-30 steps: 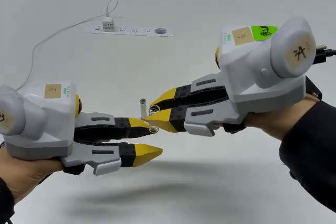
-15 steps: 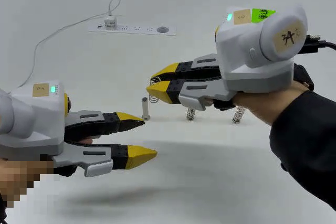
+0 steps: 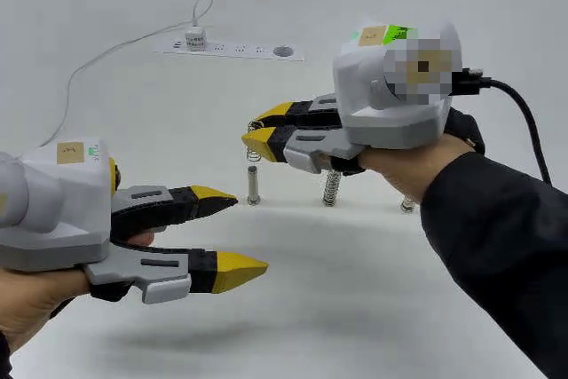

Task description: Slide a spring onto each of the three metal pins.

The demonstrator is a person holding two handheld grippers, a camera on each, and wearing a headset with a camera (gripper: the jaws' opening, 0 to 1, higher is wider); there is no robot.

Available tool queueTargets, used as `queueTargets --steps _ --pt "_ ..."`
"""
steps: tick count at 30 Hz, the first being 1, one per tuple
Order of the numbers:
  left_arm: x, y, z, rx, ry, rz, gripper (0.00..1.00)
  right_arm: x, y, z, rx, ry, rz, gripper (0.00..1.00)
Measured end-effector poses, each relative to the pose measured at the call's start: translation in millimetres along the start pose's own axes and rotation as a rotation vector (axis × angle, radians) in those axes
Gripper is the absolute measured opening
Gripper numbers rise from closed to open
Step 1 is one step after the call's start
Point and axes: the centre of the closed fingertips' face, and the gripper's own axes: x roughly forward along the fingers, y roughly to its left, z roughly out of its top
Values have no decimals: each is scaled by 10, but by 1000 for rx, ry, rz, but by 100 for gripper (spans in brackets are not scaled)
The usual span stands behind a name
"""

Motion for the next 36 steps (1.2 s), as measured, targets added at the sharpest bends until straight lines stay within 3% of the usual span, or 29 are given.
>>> queueTargets --steps 7,21,36 --pt "-28 31 -6 -11 -4 15 61 88 -6 -142 25 37 3 11" --pt "-67 82 -25 -29 -7 33 66 144 -5 -253 34 61 -2 11" --pt "-94 151 -11 -37 -16 62 67 283 27 -625 66 126 -1 12"
